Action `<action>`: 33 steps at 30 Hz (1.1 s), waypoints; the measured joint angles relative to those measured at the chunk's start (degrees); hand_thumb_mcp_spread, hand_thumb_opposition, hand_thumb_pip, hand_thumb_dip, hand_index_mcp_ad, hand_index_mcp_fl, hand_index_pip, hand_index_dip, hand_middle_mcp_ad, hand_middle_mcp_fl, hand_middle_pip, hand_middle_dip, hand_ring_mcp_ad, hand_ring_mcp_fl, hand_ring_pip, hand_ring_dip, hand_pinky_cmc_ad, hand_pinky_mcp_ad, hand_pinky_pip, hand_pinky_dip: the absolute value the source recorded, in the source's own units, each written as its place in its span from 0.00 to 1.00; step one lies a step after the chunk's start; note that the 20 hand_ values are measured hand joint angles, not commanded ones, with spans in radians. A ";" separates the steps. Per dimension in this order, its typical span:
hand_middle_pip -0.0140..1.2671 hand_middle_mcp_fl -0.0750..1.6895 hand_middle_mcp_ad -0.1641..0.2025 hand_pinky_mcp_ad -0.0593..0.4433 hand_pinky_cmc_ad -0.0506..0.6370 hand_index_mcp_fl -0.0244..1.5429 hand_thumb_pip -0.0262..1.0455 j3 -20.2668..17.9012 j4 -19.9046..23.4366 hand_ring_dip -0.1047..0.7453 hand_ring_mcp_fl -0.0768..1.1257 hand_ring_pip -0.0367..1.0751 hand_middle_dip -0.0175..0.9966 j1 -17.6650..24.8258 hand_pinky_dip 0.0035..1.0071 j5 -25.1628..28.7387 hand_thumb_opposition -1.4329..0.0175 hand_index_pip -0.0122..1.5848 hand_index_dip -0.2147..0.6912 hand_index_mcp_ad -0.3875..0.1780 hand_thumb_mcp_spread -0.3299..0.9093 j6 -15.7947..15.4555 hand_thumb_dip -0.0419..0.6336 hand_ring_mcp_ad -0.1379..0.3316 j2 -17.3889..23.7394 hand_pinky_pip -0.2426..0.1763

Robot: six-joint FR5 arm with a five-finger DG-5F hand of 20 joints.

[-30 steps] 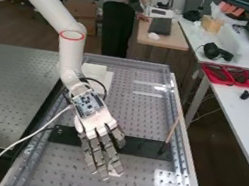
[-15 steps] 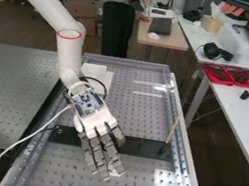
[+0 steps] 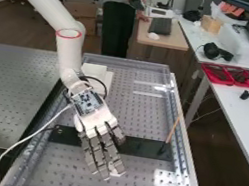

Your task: Grab the pcb board and place it in the clear container

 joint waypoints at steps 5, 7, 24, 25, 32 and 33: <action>0.13 0.04 0.72 0.38 0.46 0.48 0.37 -0.37 0.92 0.16 0.10 0.11 0.17 0.11 0.19 -0.06 0.38 0.75 0.55 0.44 0.81 -0.65 0.41 0.65 0.86 0.37; 0.13 0.04 0.72 0.38 0.46 0.48 0.37 -0.72 1.93 0.16 0.10 0.11 0.17 0.20 0.19 -0.19 0.38 0.75 0.55 0.44 0.81 -1.60 0.41 0.65 1.54 0.37; 0.13 0.07 0.72 0.38 0.46 0.49 0.37 -3.02 6.63 0.17 0.10 0.11 0.17 3.67 0.19 -5.46 0.37 0.72 0.57 0.45 0.81 -6.65 0.41 0.65 7.65 0.37; 0.13 0.07 0.72 0.38 0.46 0.50 0.37 -2.88 5.88 0.17 0.10 0.12 0.17 4.11 0.19 -6.31 0.37 0.72 0.57 0.45 0.81 -6.05 0.41 0.65 7.79 0.37; 0.13 0.07 0.72 0.38 0.46 0.51 0.37 -1.72 1.55 0.17 0.12 0.12 0.17 7.07 0.19 -13.61 0.37 0.70 0.59 0.44 0.81 -2.69 0.41 0.65 8.41 0.37; 0.13 0.07 0.72 0.38 0.46 0.51 0.37 -1.44 0.76 0.17 0.12 0.12 0.17 7.55 0.19 -14.80 0.37 0.70 0.59 0.44 0.81 -1.93 0.41 0.65 8.42 0.37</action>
